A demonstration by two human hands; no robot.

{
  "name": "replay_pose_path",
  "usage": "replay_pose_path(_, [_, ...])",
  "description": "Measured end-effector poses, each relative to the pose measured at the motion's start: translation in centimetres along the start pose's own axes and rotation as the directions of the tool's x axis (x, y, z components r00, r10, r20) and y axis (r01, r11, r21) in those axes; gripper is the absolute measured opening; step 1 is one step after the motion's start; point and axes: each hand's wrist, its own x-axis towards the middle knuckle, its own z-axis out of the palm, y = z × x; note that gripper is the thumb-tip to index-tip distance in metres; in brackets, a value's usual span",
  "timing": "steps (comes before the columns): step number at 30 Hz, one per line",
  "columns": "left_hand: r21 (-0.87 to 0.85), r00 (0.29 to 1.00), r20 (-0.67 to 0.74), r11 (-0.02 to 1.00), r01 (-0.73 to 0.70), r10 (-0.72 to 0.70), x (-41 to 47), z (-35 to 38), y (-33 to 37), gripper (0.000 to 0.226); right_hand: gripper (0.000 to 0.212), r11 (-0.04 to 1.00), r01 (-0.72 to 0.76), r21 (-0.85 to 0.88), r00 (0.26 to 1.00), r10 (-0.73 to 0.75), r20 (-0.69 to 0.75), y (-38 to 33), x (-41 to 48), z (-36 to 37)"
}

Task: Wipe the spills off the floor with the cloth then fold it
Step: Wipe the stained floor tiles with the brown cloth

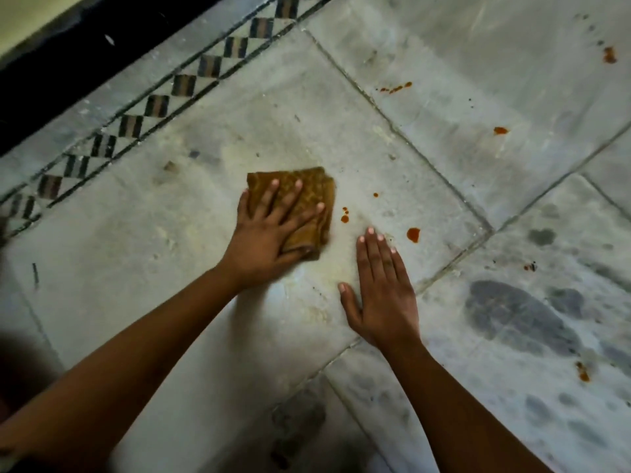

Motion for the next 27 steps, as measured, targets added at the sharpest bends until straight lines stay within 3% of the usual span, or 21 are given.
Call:
replay_pose_path(2, [0.019, 0.999, 0.01, 0.999, 0.031, -0.031, -1.0, -0.1, -2.3, 0.07, 0.07, 1.0, -0.005, 0.003, 1.0, 0.005, 0.0, 0.0, 0.0, 0.0])
replay_pose_path(6, [-0.049, 0.936, 0.012, 0.935, 0.352, -0.352, 4.9, -1.3, -5.5, 0.076, 0.069, 1.0, -0.001, 0.013, 1.0, 0.001, -0.017, -0.1, 0.0, 0.1])
replay_pose_path(8, [-0.08, 0.905, -0.001, 0.902, 0.425, -0.426, 9.6, -1.9, -5.0, 0.07, 0.069, 1.0, 0.0, -0.002, 1.0, 0.0, -0.023, -0.1, 0.0, 0.2])
replay_pose_path(11, [-0.042, 0.954, 0.0, 0.953, 0.299, -0.299, 12.7, -1.9, -1.9, 0.068, 0.069, 1.0, -0.004, -0.031, 1.0, 0.004, -0.019, -0.1, 0.0, 0.2])
replay_pose_path(13, [0.005, 0.996, -0.012, 0.996, 0.09, -0.09, 10.4, -1.3, -0.1, 0.072, 0.07, 0.999, -0.004, -0.042, 1.0, 0.004, -0.023, 0.0, 0.1, 0.3])
replay_pose_path(16, [0.048, 0.989, -0.035, 0.989, -0.143, 0.144, 4.0, -0.1, -0.5, 0.071, 0.07, 0.999, 0.0, -0.037, 0.999, -0.002, -0.046, 0.0, 0.2, 0.4])
replay_pose_path(18, [0.053, 0.994, -0.04, 0.994, -0.097, 0.1, 1.9, -0.1, -2.6, 0.073, 0.071, 1.0, 0.002, -0.022, 0.998, -0.003, -0.061, 0.0, 0.1, 0.4])
replay_pose_path(23, [-0.024, 0.96, -0.053, 0.961, 0.274, -0.275, 9.2, -1.4, -3.3, 0.078, 0.071, 1.0, 0.015, 0.007, 0.995, -0.014, -0.096, 0.2, 0.0, 0.6])
replay_pose_path(25, [-0.042, 0.956, -0.027, 0.956, 0.29, -0.291, 12.5, -1.8, -1.2, 0.078, 0.071, 1.0, 0.019, 0.019, 0.993, -0.017, -0.117, 0.2, -0.1, 0.8])
replay_pose_path(27, [-0.032, 0.984, -0.01, 0.984, 0.176, -0.176, 12.8, -1.6, 1.9, 0.078, 0.071, 1.0, 0.013, 0.024, 0.988, -0.009, -0.155, 0.2, -0.2, 0.7])
